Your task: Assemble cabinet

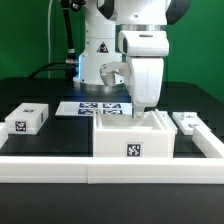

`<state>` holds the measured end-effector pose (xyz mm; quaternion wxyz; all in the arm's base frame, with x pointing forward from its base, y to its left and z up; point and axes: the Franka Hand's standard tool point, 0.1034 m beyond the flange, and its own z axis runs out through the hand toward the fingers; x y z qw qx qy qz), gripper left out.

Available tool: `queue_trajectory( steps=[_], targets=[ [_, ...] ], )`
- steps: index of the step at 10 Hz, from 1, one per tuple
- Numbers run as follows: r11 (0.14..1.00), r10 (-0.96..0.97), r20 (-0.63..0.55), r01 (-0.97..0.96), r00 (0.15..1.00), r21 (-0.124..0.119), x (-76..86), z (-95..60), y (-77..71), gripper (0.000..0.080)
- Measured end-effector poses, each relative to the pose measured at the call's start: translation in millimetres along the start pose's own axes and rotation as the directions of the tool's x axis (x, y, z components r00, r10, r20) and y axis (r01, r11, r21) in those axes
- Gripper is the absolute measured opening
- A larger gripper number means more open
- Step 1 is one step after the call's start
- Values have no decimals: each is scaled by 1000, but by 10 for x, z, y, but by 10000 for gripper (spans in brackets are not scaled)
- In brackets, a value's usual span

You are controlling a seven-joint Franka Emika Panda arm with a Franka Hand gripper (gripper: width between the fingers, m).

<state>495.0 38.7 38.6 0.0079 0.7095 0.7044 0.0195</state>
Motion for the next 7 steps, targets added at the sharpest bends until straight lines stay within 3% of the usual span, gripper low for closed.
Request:
queue_trajectory(
  steps=[1, 3, 7],
  targets=[
    [1000, 1, 0, -1, 1000, 2, 10, 8, -5, 35],
    [1000, -16, -8, 16, 1000, 8, 202, 39, 6, 35],
    [1000, 5, -25, -6, 1000, -10, 559, 48, 158, 35]
  ],
)
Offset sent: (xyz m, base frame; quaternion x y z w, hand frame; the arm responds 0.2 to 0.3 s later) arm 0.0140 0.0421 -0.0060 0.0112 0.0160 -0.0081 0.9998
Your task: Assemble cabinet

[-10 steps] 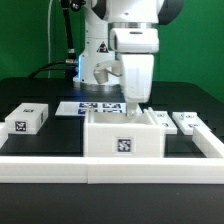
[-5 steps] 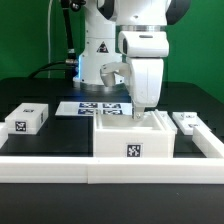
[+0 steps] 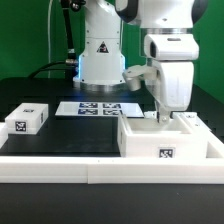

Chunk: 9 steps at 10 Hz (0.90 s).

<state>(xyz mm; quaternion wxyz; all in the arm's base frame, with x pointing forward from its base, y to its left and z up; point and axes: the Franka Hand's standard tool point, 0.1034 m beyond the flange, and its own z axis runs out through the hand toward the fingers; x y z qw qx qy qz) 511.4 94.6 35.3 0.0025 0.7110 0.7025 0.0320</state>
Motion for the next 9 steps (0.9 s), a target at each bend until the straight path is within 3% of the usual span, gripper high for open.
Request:
queue_trajectory(
  steps=[3, 6, 7, 8, 9],
  targets=[
    [999, 33, 0, -33, 999, 2, 163, 8, 44, 35],
    [999, 44, 1, -44, 999, 2, 151, 10, 42, 43],
    [999, 44, 1, -44, 999, 2, 149, 10, 43, 256],
    [999, 44, 1, -44, 999, 1, 148, 10, 43, 391],
    [999, 45, 1, -45, 999, 1, 147, 10, 43, 391]
  ],
)
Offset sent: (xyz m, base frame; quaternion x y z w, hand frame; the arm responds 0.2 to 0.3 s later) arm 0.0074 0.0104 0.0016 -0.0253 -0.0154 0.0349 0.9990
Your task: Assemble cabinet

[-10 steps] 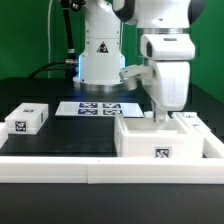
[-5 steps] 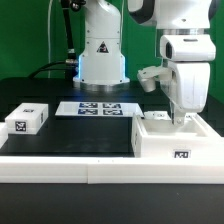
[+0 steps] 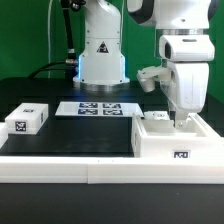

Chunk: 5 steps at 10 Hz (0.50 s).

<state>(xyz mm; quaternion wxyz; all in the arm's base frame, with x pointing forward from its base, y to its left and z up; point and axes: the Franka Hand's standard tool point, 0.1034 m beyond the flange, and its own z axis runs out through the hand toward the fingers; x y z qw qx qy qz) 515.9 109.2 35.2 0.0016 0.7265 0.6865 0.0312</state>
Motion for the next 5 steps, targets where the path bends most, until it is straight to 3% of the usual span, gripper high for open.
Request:
queue_trajectory(
  steps=[2, 5],
  targets=[
    [1000, 0, 0, 0, 1000, 0, -2, 0, 1, 711],
    [1000, 1, 0, -1, 1000, 0, -6, 0, 2, 781]
  ],
)
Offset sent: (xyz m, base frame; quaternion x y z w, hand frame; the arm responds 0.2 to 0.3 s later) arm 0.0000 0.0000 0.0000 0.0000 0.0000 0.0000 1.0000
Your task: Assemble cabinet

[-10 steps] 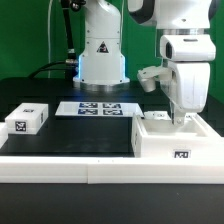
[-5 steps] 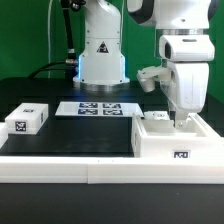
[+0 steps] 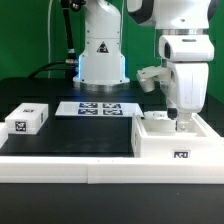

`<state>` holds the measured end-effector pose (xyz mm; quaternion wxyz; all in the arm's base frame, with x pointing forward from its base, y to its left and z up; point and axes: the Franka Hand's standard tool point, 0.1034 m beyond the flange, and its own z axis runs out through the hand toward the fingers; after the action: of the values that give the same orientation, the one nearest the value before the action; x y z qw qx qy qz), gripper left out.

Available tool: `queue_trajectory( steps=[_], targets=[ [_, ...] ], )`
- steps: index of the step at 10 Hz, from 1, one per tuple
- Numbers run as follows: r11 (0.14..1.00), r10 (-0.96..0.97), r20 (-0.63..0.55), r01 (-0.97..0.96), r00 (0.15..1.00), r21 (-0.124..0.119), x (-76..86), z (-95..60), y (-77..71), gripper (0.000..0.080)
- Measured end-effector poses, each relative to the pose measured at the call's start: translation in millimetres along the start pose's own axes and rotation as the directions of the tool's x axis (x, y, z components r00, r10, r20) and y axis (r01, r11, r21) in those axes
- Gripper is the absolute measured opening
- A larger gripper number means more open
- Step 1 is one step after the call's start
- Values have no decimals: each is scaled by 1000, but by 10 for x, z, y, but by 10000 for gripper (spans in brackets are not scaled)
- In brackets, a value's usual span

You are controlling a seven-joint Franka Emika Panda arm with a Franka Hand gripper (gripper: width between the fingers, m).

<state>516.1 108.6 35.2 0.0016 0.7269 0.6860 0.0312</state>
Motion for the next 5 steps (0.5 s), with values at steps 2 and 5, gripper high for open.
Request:
queue_trajectory(
  steps=[2, 5],
  targets=[
    [1000, 2, 1, -2, 1000, -2, 5, -19, -3, 798],
    [1000, 21, 10, -21, 1000, -21, 60, -284, -184, 798]
  ],
)
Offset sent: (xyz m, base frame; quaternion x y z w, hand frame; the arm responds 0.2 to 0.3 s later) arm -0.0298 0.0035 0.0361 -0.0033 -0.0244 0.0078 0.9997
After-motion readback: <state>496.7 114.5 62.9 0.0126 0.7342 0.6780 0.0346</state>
